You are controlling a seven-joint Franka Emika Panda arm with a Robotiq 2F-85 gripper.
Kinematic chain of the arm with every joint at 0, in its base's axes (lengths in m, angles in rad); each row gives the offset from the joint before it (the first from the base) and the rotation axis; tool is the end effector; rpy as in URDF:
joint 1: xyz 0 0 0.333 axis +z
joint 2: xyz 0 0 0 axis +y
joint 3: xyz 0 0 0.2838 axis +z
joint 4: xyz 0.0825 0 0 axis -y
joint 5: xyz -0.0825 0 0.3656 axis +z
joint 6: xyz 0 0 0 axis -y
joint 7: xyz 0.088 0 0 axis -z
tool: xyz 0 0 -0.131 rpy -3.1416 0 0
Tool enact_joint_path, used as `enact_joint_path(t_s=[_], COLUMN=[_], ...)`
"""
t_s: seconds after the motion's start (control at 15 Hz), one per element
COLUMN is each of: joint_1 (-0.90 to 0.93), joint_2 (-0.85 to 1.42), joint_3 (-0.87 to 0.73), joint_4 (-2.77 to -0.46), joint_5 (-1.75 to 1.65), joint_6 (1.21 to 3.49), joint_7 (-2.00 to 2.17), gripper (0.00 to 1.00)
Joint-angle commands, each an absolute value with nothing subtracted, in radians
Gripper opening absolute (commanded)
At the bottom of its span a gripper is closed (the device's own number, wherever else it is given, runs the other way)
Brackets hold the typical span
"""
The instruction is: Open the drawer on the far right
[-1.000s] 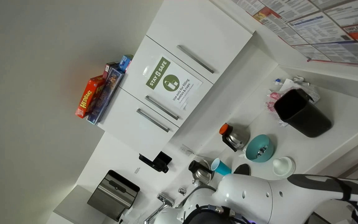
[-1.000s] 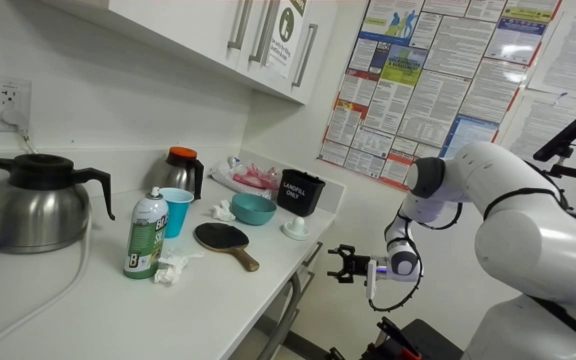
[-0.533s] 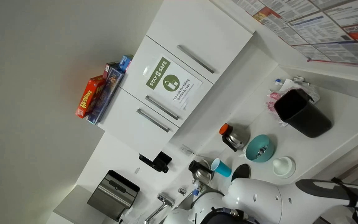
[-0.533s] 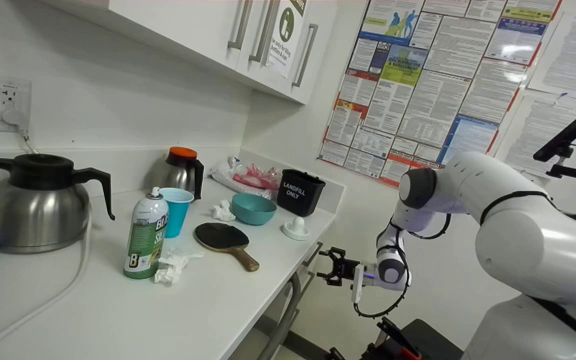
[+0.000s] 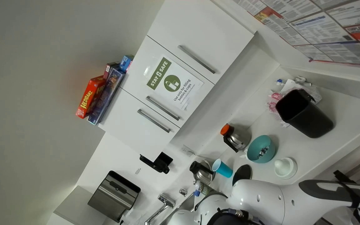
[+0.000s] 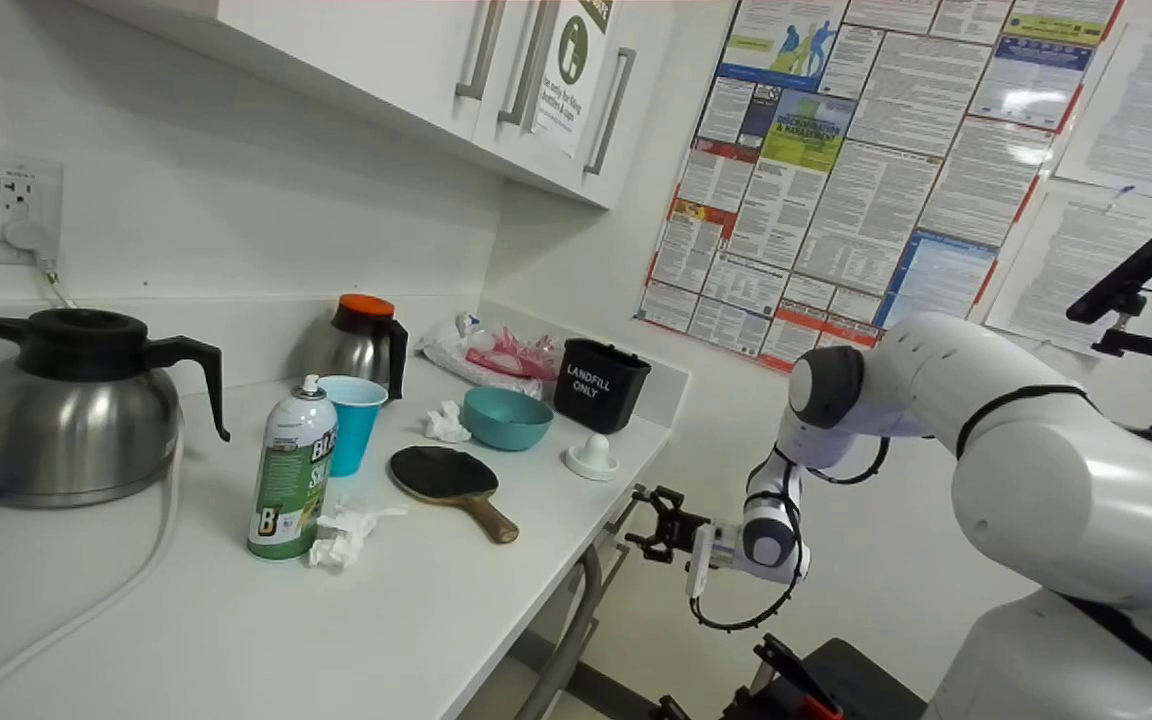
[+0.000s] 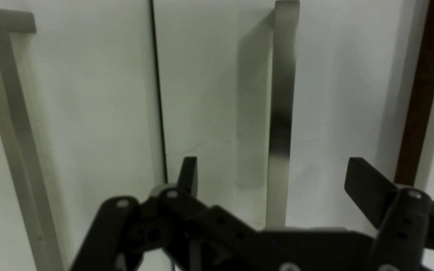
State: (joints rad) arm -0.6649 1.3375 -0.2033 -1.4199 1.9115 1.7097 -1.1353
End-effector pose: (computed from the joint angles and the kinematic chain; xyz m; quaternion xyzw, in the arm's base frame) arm 0.4631 -0.3611 -0.0837 -0.6596 0.3974 -0.3302 0.5459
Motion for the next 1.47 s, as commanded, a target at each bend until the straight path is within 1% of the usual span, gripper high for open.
enact_joint_path(t_s=[0.0,0.07,0.13,0.2,0.47,0.6,0.67,0.73,0.8,0.87,1.4], joint_1=[-0.649,-0.645,-0.642,-0.639,-0.636,-0.636,-0.636,-0.635,-0.636,-0.638,-0.700], joint_2=[1.364,1.366,1.367,1.369,1.373,1.373,1.373,1.374,1.376,1.378,1.407], joint_3=[-0.203,-0.203,-0.203,-0.204,-0.206,-0.205,-0.204,-0.204,-0.203,-0.202,-0.215], joint_4=[-1.369,-1.363,-1.360,-1.356,-1.348,-1.350,-1.351,-1.352,-1.352,-1.352,-1.376], joint_5=[1.950,1.956,1.960,1.964,1.973,1.974,1.975,1.975,1.978,1.979,1.979], joint_6=[1.725,1.724,1.724,1.723,1.721,1.720,1.719,1.722,1.720,1.716,1.621], joint_7=[-1.110,-1.108,-1.109,-1.108,-1.105,-1.107,-1.108,-1.109,-1.113,-1.114,-1.126], gripper=[0.75,0.72,0.66,0.56,0.26,0.12,0.04,0.00,0.01,0.04,0.04])
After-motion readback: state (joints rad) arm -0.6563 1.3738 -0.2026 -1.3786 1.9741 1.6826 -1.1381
